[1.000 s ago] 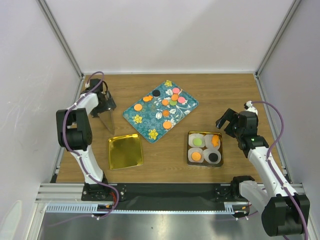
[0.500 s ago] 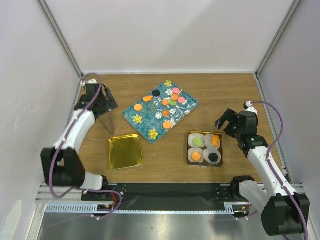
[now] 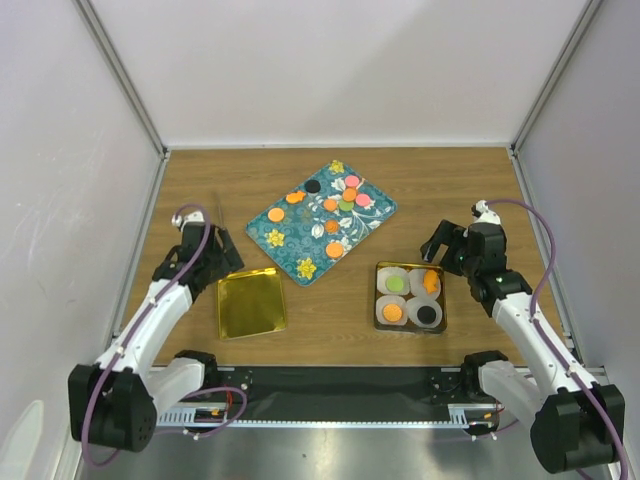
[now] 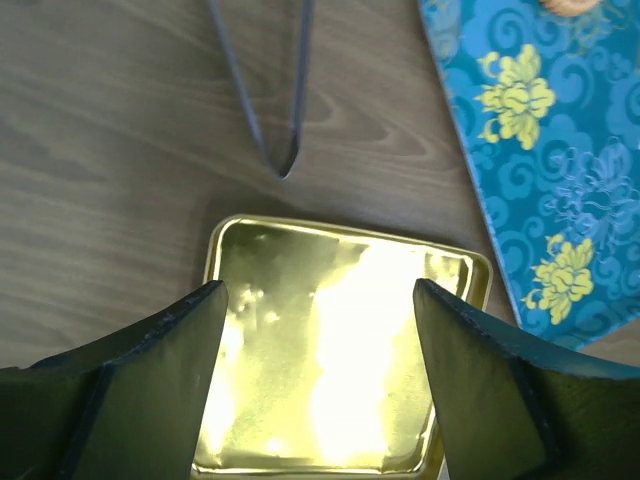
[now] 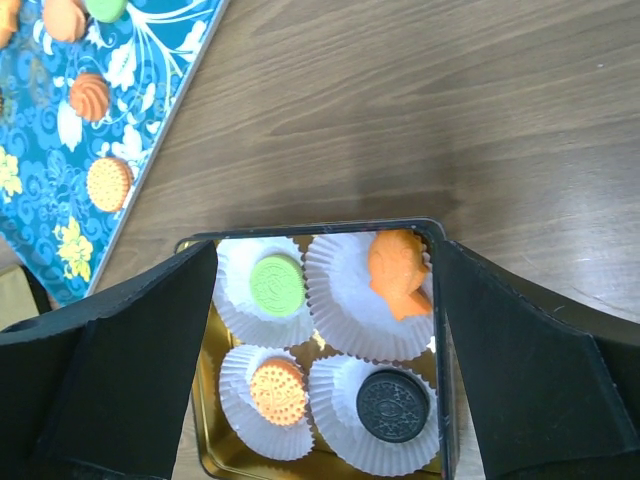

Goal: Pack the cookies

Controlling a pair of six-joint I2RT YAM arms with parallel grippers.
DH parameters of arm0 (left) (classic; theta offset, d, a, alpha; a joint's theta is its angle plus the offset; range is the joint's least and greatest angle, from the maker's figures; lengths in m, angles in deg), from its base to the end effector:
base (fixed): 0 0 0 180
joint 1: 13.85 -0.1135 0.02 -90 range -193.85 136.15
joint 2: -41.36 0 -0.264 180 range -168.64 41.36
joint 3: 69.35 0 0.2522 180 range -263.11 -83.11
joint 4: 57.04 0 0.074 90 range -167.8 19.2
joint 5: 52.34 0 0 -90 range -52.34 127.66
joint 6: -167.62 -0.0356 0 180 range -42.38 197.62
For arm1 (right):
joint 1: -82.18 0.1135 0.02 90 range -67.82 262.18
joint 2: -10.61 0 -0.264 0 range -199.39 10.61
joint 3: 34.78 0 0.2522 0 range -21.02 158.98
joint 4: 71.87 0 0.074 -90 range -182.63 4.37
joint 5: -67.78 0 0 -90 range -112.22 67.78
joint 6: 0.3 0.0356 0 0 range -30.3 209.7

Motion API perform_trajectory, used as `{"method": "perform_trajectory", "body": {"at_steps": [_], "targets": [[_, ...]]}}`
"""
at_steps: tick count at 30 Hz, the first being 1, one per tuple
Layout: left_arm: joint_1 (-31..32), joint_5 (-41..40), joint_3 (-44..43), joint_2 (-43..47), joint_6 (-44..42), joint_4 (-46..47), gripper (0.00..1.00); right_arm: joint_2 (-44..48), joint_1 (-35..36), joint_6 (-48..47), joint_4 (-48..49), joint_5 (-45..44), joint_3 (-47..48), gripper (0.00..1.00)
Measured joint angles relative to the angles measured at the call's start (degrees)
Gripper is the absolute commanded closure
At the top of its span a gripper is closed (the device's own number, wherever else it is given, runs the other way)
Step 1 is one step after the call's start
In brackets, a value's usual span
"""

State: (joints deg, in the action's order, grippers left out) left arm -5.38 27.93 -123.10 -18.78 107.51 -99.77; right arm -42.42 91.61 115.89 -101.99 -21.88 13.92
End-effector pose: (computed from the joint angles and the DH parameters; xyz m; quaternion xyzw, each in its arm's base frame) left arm 0.2092 -0.0251 0.2319 -0.2026 0.9119 -0.0393 0.3548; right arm 0.2003 0.0335 0.2434 0.1276 0.8755 0.1450 0.4429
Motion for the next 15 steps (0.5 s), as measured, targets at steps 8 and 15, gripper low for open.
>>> {"method": "perform_trajectory", "body": {"at_steps": [8,15], "targets": [[0.0,-4.8,8.5,6.7,6.5,-1.7,0.28,-0.3,2.7,-1.0,-0.1,-1.2,0.7,0.03],[0.0,-9.6,12.2,5.6,10.7,-1.2,0.35,-2.8,5.7,-1.8,-0.3,-2.1,2.1,0.04]]}}
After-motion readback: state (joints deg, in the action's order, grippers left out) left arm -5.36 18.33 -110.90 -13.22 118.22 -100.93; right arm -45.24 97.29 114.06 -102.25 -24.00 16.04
